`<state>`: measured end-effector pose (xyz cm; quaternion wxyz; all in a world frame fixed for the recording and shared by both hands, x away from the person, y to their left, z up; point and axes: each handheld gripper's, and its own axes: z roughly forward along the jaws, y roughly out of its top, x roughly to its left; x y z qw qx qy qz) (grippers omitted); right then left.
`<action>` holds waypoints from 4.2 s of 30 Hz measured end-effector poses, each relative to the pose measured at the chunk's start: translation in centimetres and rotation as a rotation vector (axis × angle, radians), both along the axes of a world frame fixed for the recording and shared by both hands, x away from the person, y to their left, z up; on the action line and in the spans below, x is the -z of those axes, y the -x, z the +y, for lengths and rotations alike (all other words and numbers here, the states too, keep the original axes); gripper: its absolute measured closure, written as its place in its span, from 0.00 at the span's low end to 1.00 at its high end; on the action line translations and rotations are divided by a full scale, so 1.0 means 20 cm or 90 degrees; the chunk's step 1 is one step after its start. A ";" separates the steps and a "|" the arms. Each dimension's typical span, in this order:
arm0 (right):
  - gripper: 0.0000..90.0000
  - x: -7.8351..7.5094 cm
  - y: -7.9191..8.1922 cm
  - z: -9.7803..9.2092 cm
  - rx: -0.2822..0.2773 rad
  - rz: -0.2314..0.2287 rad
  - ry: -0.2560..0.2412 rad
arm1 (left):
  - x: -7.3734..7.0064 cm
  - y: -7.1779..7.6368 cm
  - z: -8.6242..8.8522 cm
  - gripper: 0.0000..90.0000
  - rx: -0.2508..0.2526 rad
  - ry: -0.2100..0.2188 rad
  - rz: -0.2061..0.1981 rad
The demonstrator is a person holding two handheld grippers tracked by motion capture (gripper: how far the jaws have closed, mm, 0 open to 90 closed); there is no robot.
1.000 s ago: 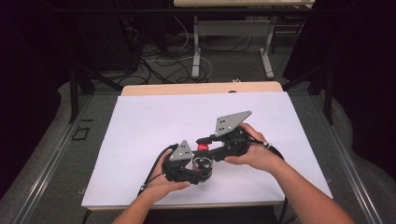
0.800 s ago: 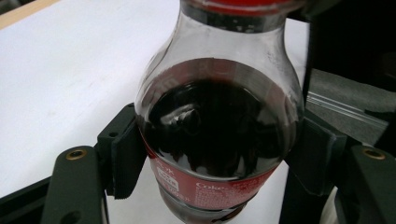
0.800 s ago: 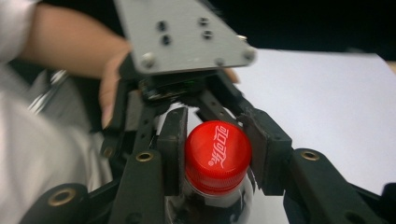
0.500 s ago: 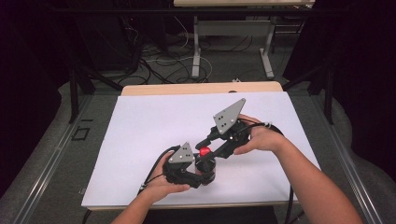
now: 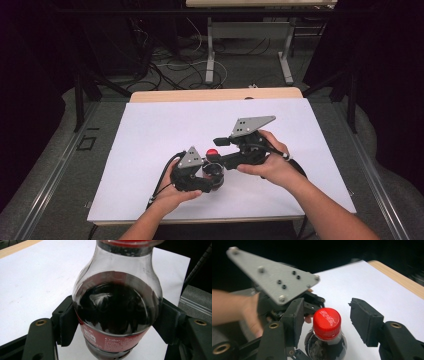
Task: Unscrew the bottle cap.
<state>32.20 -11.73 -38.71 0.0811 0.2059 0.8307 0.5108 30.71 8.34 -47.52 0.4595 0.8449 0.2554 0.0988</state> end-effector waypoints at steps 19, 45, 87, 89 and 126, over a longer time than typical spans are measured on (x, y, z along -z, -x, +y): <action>0.68 0.04 0.04 0.07 0.089 0.010 0.034 | 0.00 0.00 0.00 0.33 0.002 -0.009 0.001; 0.61 0.00 -0.27 0.01 -0.386 -0.033 0.079 | 0.01 0.01 0.00 0.33 0.055 -0.002 -0.008; 0.63 0.09 0.04 0.09 0.115 -0.017 -0.008 | 0.00 -0.01 0.03 0.33 -0.008 0.012 0.001; 0.67 0.09 0.04 0.08 0.092 -0.007 -0.011 | 0.00 -0.01 0.03 0.33 -0.001 0.009 -0.002; 0.48 0.00 0.00 0.06 -0.015 -0.017 0.017 | -0.01 -0.02 0.04 0.33 0.000 0.008 0.002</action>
